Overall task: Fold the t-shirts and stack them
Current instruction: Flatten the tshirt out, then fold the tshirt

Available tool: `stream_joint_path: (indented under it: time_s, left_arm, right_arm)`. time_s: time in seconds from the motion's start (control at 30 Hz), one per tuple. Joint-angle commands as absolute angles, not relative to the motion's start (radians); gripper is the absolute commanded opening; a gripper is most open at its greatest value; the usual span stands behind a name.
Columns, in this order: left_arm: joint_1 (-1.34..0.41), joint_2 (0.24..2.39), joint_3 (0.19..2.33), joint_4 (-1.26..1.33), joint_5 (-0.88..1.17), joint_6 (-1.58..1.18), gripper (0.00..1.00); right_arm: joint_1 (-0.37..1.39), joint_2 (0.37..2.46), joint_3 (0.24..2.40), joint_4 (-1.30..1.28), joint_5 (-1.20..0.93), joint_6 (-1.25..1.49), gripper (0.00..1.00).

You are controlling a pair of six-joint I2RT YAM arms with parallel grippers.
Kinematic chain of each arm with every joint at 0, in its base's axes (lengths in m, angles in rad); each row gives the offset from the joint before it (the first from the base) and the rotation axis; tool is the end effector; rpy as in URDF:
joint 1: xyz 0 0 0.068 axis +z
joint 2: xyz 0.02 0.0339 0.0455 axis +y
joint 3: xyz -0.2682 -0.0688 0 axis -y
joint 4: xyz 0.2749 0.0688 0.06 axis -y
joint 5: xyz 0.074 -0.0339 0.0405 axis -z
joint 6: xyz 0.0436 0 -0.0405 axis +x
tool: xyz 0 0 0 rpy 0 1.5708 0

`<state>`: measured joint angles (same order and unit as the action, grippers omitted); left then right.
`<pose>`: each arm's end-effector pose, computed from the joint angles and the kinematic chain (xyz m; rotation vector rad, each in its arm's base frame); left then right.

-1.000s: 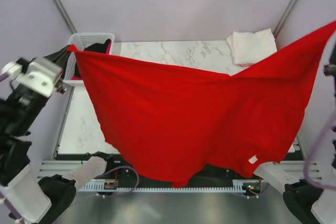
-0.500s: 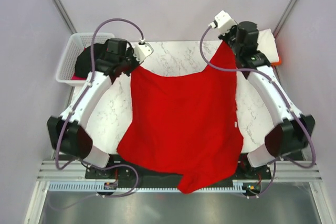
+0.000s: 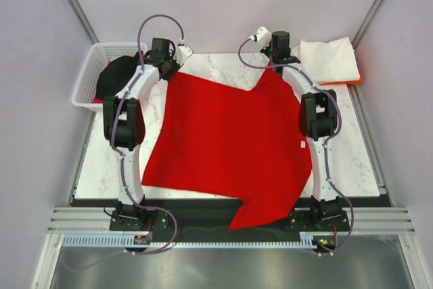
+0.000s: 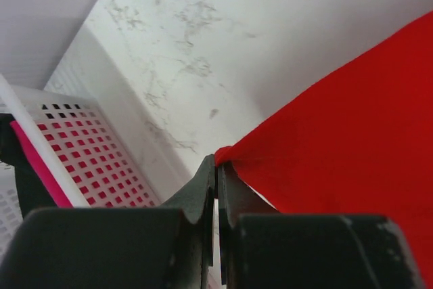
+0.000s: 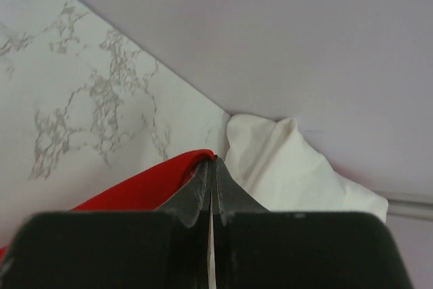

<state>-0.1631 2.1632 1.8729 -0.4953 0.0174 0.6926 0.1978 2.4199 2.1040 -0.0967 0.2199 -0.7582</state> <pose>0.5263 -0.0874 0.2316 0.9906 2.1518 0.2368 0.5981 0.1102 0.2156 -0.7974 1.8553 -0.5779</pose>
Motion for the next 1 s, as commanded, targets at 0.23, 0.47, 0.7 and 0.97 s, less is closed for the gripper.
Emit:
stream_joint_path:
  time_s: [0.23,0.47,0.7,0.97]
  left_arm:
    - [-0.123,2.361,2.155,-0.488,-0.061,0.690,0.02]
    - [-0.121,2.365,2.184,-0.483,-0.055,0.634,0.02]
    - [-0.109,2.387,2.236,-0.443,-0.109,0.615,0.02]
    - [-0.106,2.355,2.237,-0.423,-0.136,0.606,0.02]
  right_arm:
    - [0.192,2.634,2.416,0.104,0.253,-0.821,0.00]
    - [0.190,2.637,2.419,0.163,0.273,-0.807,0.00]
    - [0.199,2.665,2.511,0.202,0.247,-0.788,0.00]
    - [0.213,2.648,2.504,0.250,0.213,-0.773,0.00]
